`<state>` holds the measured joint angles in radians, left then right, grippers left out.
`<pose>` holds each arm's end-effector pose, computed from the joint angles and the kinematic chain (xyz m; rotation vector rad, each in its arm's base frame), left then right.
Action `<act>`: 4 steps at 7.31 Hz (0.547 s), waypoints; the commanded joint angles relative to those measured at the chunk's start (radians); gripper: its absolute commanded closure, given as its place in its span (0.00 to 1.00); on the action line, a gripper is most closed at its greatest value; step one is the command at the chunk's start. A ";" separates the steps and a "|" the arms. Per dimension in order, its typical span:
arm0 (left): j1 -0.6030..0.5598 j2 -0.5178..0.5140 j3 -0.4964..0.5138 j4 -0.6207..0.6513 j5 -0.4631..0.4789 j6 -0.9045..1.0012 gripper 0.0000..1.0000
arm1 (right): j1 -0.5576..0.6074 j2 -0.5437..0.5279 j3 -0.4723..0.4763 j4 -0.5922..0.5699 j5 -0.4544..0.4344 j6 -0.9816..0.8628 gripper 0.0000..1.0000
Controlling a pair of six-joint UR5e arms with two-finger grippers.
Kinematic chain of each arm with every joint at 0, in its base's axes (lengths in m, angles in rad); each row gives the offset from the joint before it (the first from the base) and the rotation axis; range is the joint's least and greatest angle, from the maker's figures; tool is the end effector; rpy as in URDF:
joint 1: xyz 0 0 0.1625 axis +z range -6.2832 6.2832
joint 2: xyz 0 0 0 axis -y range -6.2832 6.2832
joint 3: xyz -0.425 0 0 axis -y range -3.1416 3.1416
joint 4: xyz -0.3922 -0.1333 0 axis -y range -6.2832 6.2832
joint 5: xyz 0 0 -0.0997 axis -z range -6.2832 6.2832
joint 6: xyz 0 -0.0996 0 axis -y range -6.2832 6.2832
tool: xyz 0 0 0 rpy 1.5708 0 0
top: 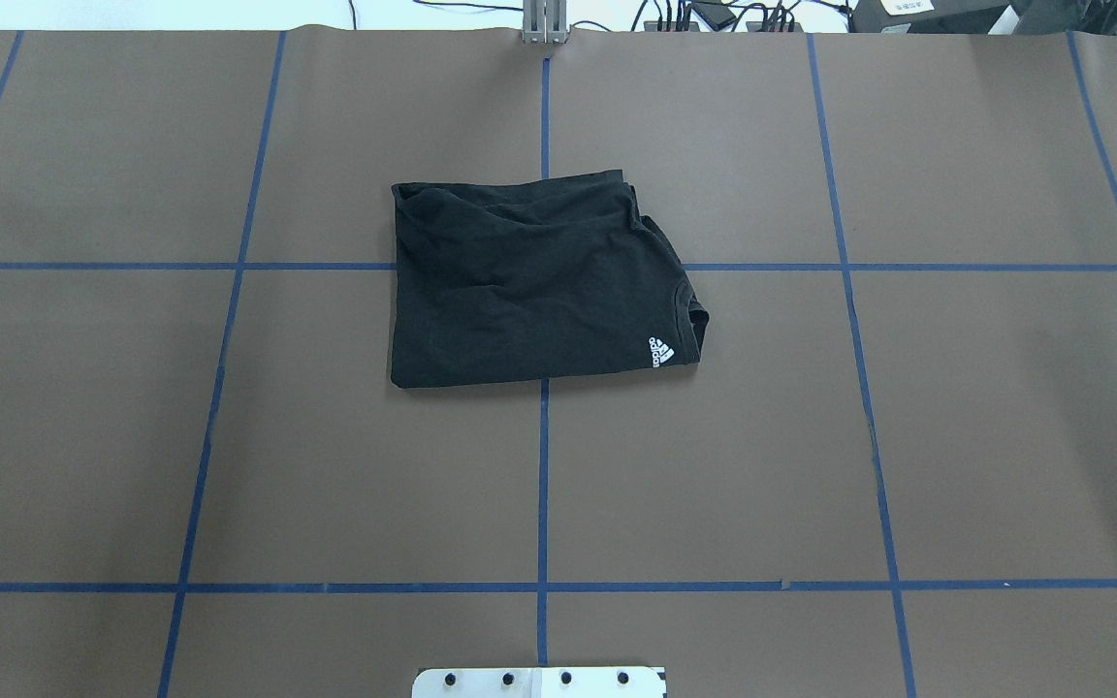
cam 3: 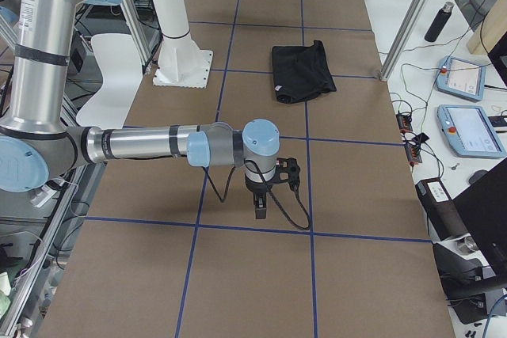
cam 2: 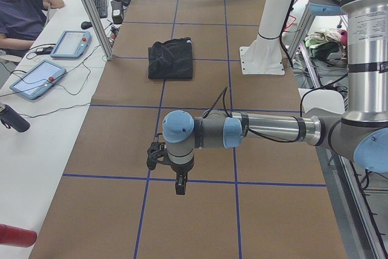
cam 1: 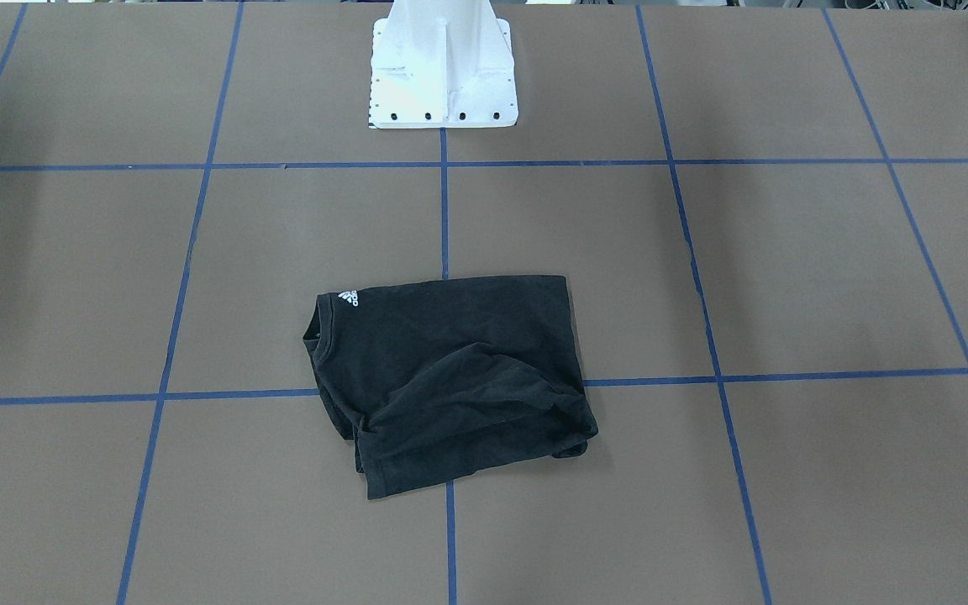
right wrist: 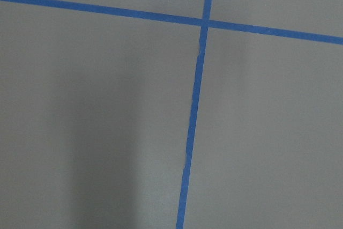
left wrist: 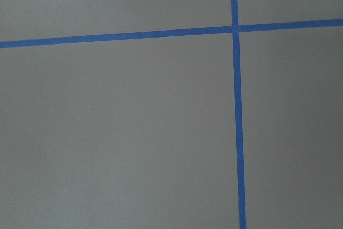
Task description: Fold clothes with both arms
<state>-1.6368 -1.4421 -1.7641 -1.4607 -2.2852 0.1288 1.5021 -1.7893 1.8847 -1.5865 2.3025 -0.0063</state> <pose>-0.0965 -0.4276 0.6384 0.0261 0.7152 0.0438 0.0389 -0.4072 0.6060 0.0533 -0.7336 -0.1007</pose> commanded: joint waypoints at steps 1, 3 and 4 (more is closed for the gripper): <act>0.000 -0.001 -0.006 -0.001 -0.002 0.000 0.00 | 0.003 -0.005 0.022 -0.001 0.002 0.005 0.00; 0.000 -0.001 -0.006 -0.001 -0.002 0.000 0.00 | 0.003 -0.005 0.019 -0.001 0.002 0.005 0.00; 0.000 -0.001 -0.006 -0.001 -0.002 0.000 0.00 | 0.003 -0.005 0.017 -0.001 0.002 0.005 0.00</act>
<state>-1.6368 -1.4435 -1.7701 -1.4619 -2.2871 0.1288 1.5048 -1.7946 1.9034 -1.5876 2.3040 -0.0016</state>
